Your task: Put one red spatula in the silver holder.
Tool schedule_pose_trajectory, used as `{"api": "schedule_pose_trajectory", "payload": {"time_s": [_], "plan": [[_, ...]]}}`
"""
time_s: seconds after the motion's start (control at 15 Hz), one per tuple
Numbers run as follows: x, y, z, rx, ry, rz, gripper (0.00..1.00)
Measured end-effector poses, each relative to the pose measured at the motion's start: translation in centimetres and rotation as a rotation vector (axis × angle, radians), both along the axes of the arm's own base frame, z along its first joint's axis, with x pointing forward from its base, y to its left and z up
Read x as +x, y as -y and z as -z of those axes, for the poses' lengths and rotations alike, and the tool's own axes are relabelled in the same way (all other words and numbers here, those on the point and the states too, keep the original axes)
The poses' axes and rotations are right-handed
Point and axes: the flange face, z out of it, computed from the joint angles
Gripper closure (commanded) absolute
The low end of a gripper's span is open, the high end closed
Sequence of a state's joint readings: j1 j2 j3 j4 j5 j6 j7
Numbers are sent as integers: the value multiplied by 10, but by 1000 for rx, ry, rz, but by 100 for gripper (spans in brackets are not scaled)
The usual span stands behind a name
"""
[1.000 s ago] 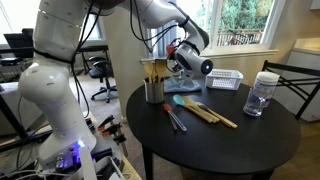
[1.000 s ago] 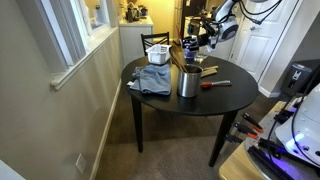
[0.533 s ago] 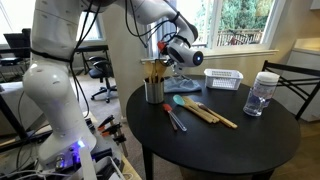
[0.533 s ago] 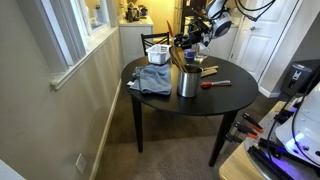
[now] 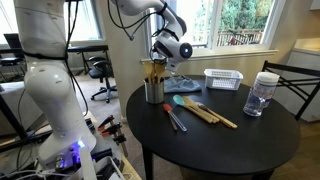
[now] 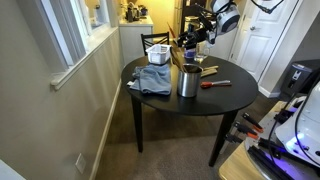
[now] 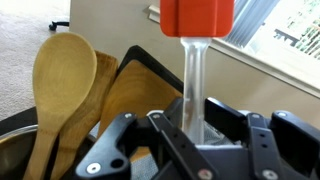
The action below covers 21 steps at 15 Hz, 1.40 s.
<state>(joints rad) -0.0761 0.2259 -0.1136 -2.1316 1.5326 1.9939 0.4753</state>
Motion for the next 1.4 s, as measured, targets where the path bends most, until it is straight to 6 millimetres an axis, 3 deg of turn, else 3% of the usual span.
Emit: {"api": "schedule_pose_trajectory", "payload": {"time_s": [0.6,1.13,1.4], "plan": [[-61,24,-11,-61,-29,123,93],[-61,5,-11,-4,-76,132,93],[-58,-17,-12,28,-99,123,93]]}}
